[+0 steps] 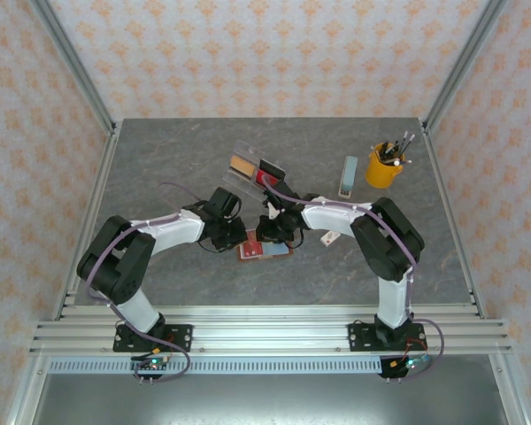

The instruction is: Take the credit cards out of the card holder

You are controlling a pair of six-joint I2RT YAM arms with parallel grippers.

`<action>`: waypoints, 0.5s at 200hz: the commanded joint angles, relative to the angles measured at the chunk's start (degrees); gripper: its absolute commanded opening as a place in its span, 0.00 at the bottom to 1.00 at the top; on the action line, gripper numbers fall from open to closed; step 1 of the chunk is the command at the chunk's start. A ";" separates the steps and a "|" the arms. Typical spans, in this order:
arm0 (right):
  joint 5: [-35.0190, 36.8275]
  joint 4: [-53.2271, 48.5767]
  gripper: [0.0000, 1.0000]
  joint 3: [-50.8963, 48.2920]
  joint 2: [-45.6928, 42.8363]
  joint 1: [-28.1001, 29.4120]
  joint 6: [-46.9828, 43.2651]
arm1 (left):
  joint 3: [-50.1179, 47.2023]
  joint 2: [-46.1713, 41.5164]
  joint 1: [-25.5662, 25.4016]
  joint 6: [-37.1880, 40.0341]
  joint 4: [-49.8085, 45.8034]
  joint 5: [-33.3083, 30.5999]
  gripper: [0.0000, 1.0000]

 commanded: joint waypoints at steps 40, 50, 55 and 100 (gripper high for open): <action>-2.06 1.21 0.13 -1.05 1.58 -0.26 -0.36 | -0.14 1.92 -0.26 0.50 -1.55 -2.98 0.13; -2.69 1.77 0.12 -1.25 1.45 -0.25 -0.34 | -0.14 2.01 -0.25 0.50 -1.50 -2.92 0.13; -2.78 1.94 0.11 -1.31 1.34 -0.26 -0.32 | -0.09 2.03 -0.27 0.48 -1.46 -2.83 0.12; -1.02 1.75 0.04 -1.98 -0.16 -0.34 -0.45 | 0.88 0.63 -0.27 0.04 -1.39 -2.40 0.12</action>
